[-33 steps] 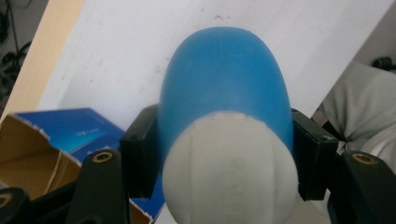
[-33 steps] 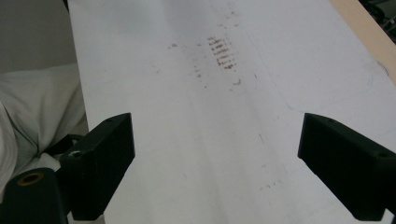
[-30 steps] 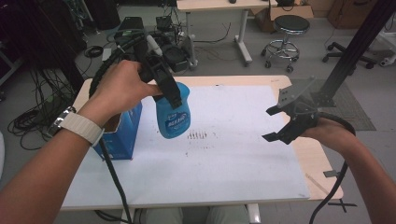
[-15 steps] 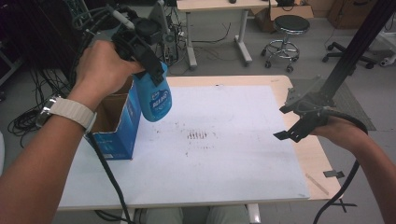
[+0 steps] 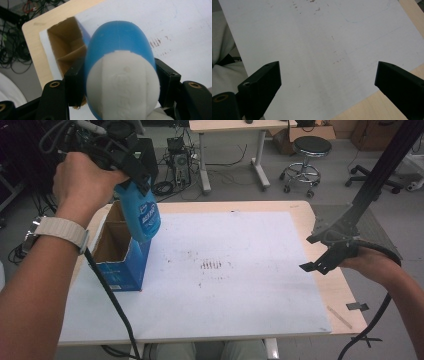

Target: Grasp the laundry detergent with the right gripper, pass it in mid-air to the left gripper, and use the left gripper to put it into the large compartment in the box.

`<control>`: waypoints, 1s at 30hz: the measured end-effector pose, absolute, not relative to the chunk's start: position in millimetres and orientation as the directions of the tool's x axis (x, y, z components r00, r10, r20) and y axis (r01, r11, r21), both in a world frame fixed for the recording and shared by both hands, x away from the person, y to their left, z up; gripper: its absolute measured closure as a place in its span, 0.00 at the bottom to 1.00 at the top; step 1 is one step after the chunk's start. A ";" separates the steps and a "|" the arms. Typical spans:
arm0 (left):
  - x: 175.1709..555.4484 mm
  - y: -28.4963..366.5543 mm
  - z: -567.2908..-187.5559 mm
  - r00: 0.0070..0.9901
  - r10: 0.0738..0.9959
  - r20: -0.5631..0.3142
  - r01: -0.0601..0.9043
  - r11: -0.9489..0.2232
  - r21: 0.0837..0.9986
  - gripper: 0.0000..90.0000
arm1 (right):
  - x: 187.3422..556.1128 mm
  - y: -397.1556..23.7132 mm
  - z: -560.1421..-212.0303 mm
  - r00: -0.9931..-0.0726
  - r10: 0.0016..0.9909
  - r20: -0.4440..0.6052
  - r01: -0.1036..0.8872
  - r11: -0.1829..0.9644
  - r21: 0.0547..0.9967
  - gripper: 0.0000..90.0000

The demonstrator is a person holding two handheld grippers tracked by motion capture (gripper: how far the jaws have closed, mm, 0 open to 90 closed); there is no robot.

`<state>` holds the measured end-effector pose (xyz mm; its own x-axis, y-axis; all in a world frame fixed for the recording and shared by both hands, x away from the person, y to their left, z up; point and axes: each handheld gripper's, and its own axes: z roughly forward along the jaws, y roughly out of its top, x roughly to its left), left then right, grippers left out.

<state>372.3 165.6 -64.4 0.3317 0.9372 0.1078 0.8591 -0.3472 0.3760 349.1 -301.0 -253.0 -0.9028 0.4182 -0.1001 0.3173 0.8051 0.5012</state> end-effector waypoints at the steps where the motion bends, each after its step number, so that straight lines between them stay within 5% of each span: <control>1: 372.6 169.1 -63.9 0.312 0.944 0.104 0.866 -0.328 0.377 0.43 | 348.7 -302.0 -253.6 -0.903 0.418 -0.101 0.317 0.806 0.500 0.07; 14: 374.8 209.0 -62.3 0.127 0.989 0.076 0.903 -0.147 0.404 0.42 | 346.0 -310.3 -257.2 -0.898 0.430 -0.096 0.329 0.799 0.504 0.07; 30: 378.6 245.0 -85.8 0.023 0.997 0.080 0.911 -0.054 0.409 0.43 | 345.3 -312.2 -259.6 -0.896 0.434 -0.090 0.335 0.796 0.505 0.08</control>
<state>378.6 245.0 -85.8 0.0229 0.9965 0.0798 0.9108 -0.0537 0.4093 345.3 -312.2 -259.6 -0.8964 0.4340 -0.0898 0.3346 0.7957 0.5049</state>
